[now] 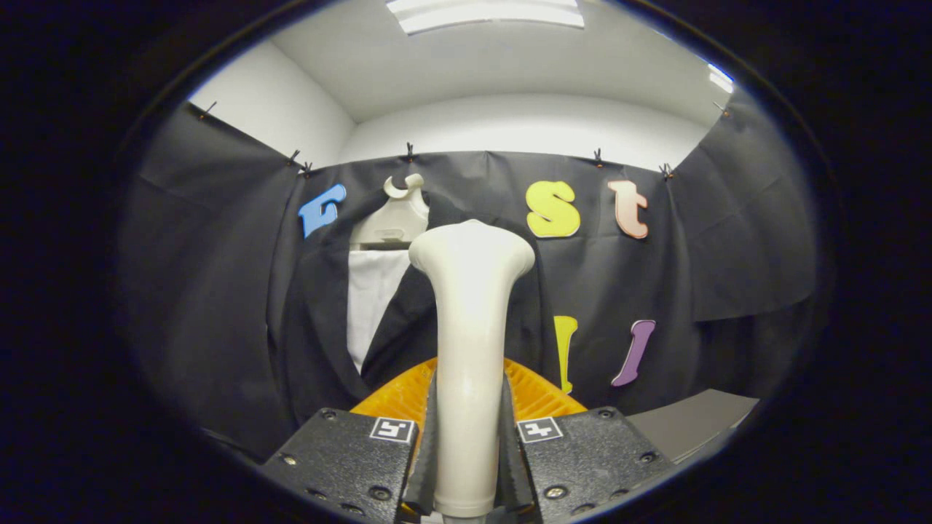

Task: Iron the clothes twice with a garment steamer, once on the left side and once on the right side.

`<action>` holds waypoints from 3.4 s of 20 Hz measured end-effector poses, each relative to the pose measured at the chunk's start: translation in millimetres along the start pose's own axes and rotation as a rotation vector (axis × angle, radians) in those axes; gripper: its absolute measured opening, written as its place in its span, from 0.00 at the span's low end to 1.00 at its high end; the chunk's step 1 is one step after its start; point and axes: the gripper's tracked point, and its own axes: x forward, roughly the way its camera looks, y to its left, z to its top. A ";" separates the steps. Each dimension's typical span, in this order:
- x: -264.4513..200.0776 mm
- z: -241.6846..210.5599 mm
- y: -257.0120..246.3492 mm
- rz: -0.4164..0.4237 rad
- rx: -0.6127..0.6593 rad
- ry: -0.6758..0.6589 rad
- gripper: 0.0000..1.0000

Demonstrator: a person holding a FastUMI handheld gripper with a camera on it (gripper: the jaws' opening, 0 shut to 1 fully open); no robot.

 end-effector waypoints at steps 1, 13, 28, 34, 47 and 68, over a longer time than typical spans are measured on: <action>-2.9 -5.2 -0.5 -0.002 0.000 0.008 0.38; -39.4 -95.8 10.5 0.017 -0.029 0.131 0.38; -73.7 -218.9 1.3 0.024 -0.064 0.340 0.38; -91.1 -266.8 0.9 0.032 -0.089 0.425 0.38; -120.9 -379.7 -6.0 0.019 -0.158 0.658 0.38; -114.0 -119.5 112.0 0.112 -0.076 0.158 0.38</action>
